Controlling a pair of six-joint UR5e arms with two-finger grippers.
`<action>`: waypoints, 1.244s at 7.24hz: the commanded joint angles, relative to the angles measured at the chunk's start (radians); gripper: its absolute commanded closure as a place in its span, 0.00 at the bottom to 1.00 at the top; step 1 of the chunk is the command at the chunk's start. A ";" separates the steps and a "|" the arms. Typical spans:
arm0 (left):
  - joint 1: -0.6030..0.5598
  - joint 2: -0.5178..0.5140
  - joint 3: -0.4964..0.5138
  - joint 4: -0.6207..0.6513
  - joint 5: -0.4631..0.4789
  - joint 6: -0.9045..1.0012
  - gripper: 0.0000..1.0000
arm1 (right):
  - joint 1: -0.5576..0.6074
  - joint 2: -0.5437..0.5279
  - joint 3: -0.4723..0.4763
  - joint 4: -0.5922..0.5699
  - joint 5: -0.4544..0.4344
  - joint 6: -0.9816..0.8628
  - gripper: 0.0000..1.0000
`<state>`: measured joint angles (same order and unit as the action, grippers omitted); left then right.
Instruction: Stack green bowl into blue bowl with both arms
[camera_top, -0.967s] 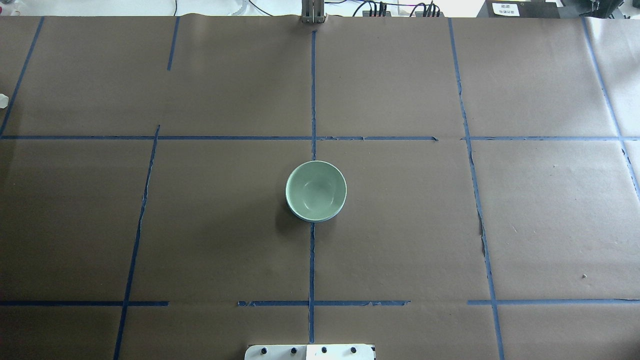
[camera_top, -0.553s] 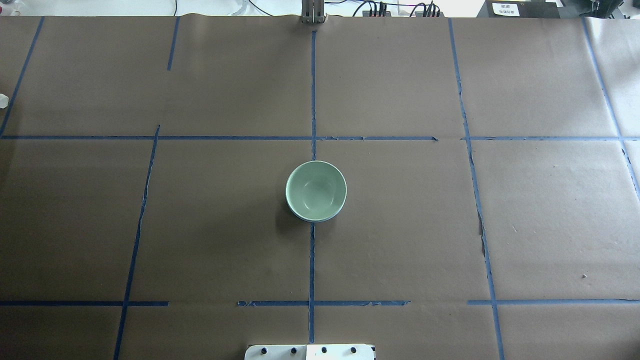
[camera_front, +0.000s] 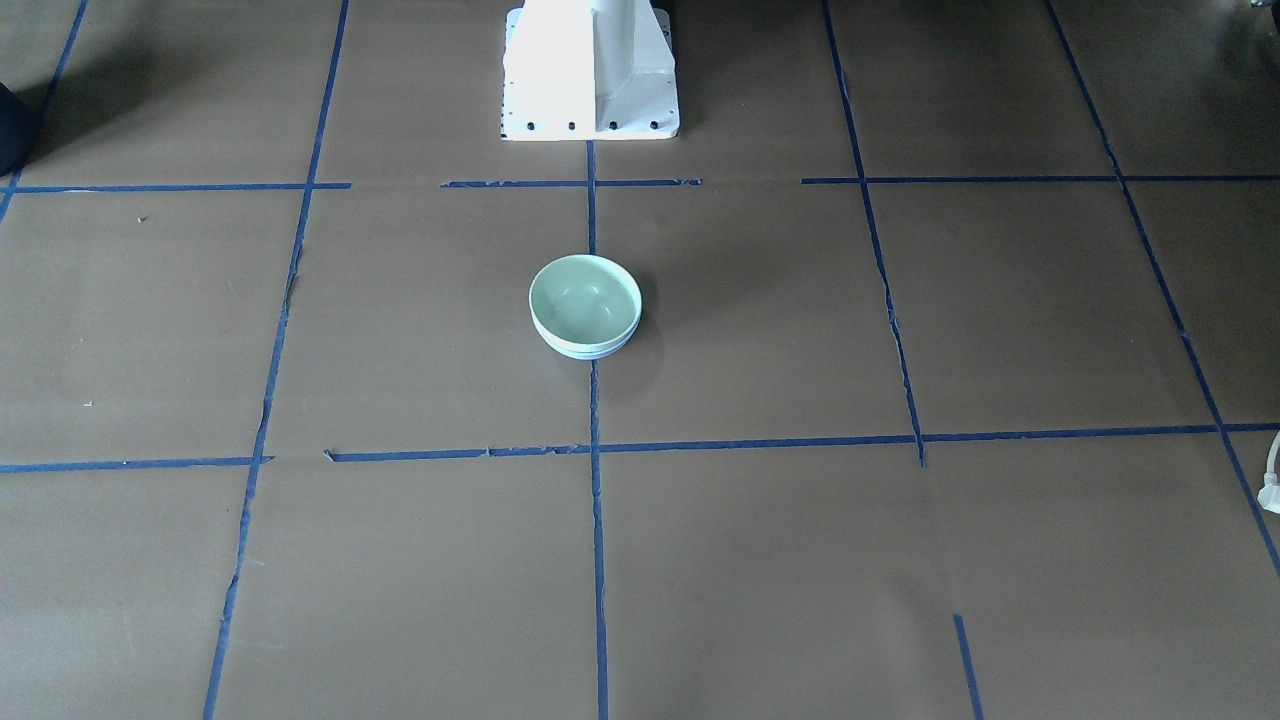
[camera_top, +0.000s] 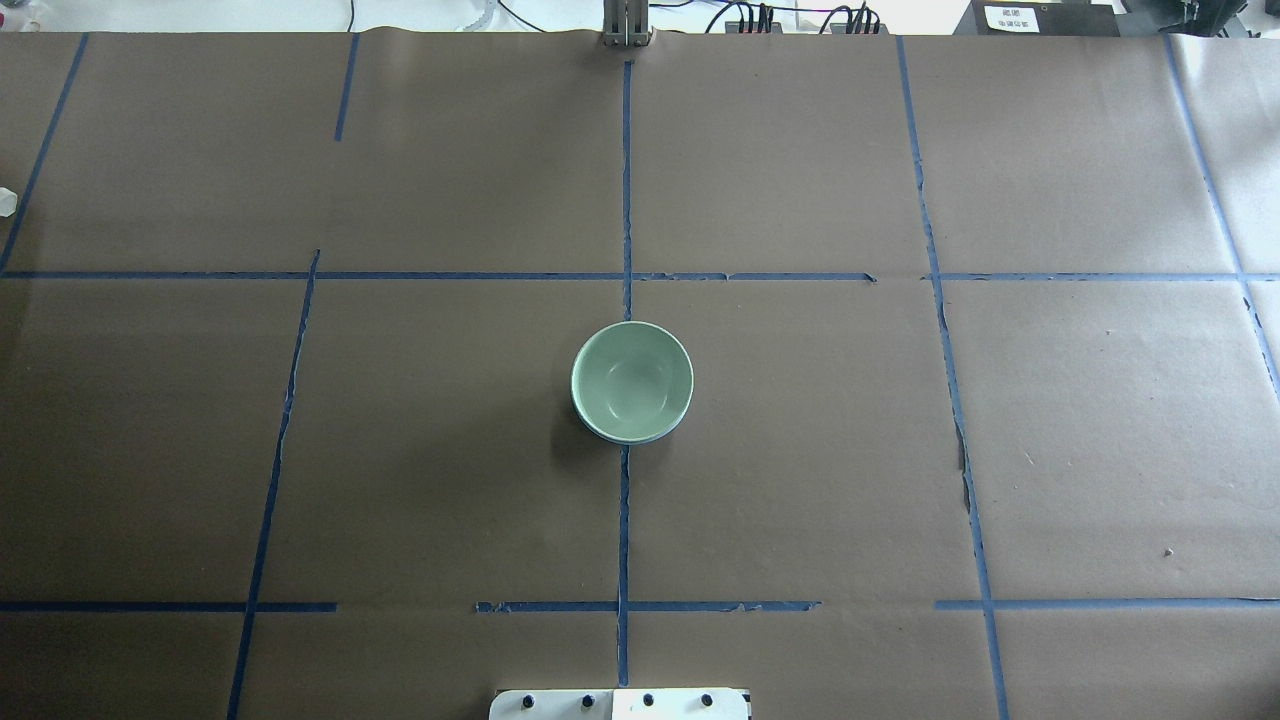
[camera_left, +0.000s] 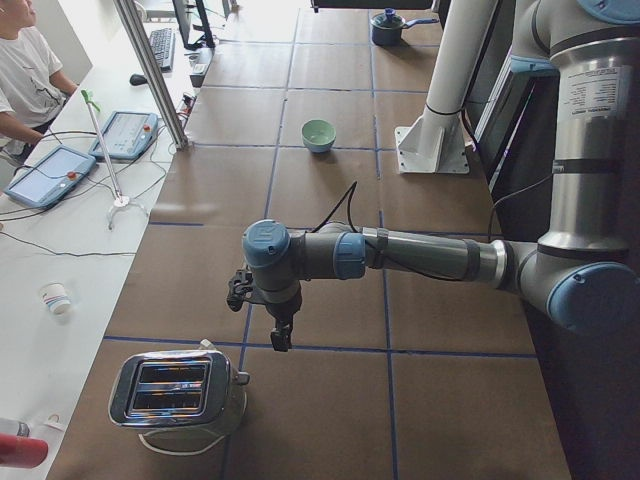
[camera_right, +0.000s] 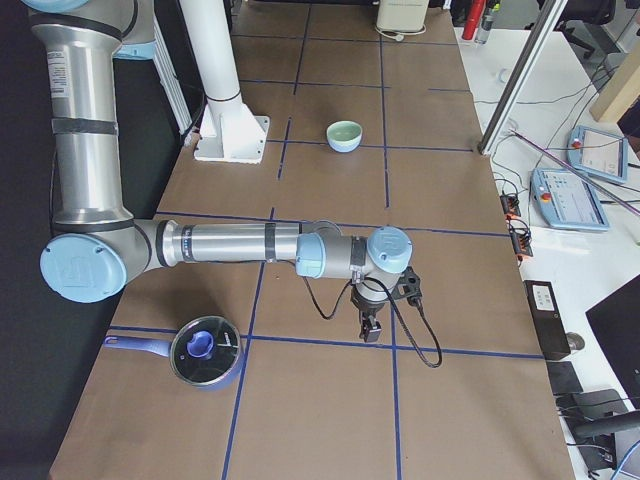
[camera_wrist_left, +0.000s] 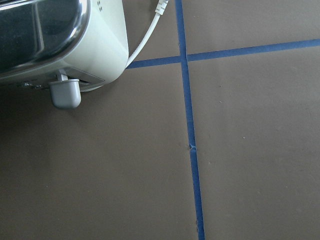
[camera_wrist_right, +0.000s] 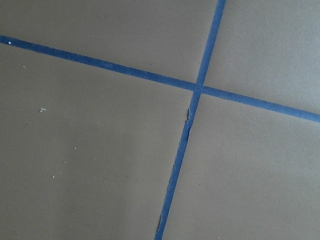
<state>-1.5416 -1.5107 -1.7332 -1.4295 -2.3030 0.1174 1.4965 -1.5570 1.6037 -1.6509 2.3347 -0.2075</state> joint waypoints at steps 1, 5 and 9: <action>0.000 0.001 0.007 0.000 -0.001 -0.005 0.00 | -0.001 0.000 -0.002 0.000 0.000 0.000 0.00; 0.000 -0.014 -0.003 -0.002 -0.001 -0.004 0.00 | 0.001 0.011 -0.001 0.002 0.003 0.121 0.00; 0.001 -0.019 -0.011 -0.040 -0.001 0.002 0.00 | 0.001 -0.011 -0.034 0.155 0.000 0.232 0.00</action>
<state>-1.5414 -1.5284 -1.7415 -1.4660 -2.3040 0.1162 1.4972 -1.5567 1.5927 -1.5736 2.3358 -0.0067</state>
